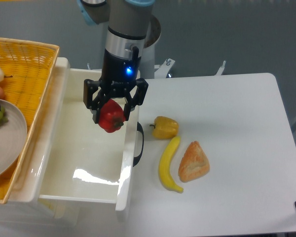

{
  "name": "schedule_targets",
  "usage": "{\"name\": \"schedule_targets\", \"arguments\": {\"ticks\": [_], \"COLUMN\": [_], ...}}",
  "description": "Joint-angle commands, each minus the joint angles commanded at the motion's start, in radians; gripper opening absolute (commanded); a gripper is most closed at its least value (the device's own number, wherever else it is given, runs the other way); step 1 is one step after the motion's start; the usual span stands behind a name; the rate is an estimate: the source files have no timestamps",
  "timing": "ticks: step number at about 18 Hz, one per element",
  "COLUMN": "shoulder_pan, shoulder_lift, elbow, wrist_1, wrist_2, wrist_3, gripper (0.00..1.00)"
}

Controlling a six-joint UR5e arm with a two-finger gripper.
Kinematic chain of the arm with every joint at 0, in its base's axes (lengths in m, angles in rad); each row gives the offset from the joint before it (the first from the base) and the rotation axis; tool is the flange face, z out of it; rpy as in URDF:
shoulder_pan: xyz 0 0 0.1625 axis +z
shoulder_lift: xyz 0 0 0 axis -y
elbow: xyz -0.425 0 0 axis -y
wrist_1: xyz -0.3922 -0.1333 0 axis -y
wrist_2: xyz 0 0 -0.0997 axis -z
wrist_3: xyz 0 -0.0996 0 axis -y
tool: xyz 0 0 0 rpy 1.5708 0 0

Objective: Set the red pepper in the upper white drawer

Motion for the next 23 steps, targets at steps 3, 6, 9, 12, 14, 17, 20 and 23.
{"name": "schedule_targets", "arguments": {"ticks": [3,6,9,12,14,17,20,23], "shoulder_pan": [-0.017,-0.017,-0.017,-0.017,-0.017,-0.017,-0.015,-0.014], "shoulder_lift": [-0.005,-0.008,-0.008,-0.011,-0.012,-0.018,-0.02,-0.02], "elbow": [-0.003,-0.005,-0.011,-0.014,-0.011,-0.011,-0.011,-0.009], "wrist_1": [0.005,0.005,0.0,-0.001,0.002,0.0,0.0,0.008], "wrist_2": [0.0,0.0,0.0,-0.002,-0.002,-0.002,-0.005,-0.008], "wrist_3": [0.011,0.012,0.006,0.003,0.011,0.006,-0.004,-0.023], "gripper": [0.53,0.53,0.42,0.33,0.56,0.56,0.43,0.15]}}
